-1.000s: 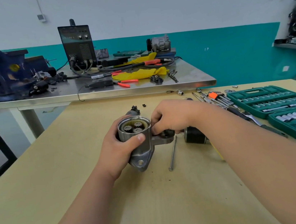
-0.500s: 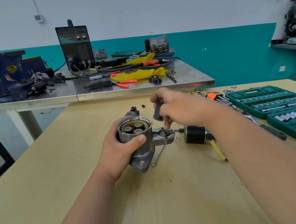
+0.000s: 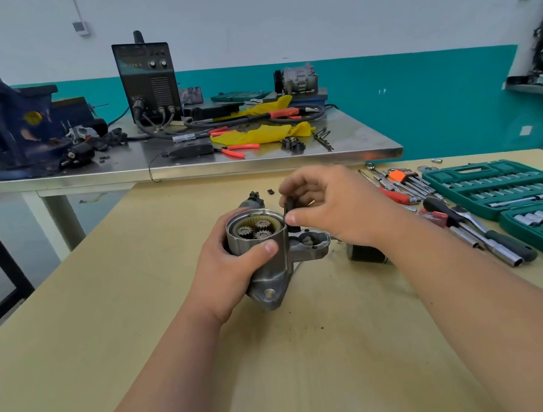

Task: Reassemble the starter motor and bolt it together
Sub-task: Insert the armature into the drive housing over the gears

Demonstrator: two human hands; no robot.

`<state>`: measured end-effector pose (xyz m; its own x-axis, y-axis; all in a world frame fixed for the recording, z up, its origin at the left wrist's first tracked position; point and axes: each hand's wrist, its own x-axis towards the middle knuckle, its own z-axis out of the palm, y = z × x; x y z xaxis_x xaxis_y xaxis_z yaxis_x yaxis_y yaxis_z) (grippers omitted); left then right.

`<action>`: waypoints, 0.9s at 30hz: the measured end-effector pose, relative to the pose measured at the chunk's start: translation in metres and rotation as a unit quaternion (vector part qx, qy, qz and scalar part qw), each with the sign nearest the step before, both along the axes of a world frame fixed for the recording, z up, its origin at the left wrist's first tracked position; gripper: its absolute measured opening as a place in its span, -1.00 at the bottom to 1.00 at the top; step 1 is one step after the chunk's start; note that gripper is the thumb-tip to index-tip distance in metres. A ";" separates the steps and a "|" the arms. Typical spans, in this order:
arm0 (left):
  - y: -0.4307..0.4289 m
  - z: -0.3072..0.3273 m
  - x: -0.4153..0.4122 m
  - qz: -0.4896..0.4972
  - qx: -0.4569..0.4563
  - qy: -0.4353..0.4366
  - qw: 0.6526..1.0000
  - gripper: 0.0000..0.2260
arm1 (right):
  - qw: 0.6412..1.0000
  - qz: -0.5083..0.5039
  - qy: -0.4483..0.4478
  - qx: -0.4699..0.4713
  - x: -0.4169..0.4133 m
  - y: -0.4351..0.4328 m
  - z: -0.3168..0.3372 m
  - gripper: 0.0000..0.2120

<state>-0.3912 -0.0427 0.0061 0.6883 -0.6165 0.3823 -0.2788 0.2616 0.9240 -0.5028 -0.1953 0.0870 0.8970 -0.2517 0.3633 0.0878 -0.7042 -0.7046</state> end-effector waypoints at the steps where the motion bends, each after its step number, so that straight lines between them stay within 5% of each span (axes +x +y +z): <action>1: 0.001 0.000 0.000 -0.001 0.000 0.001 1.000 -0.43 | 1.000 -0.003 -0.015 0.015 0.000 0.001 -0.002 -0.75; 16: 0.001 -0.001 0.003 -0.013 -0.012 0.007 1.000 -0.42 | 0.979 0.040 -0.124 0.157 0.012 0.002 -0.027 -0.72; 27: -0.001 -0.005 0.005 -0.010 -0.028 0.037 0.999 -0.49 | 0.992 0.022 -0.105 0.059 0.007 0.001 -0.038 -0.65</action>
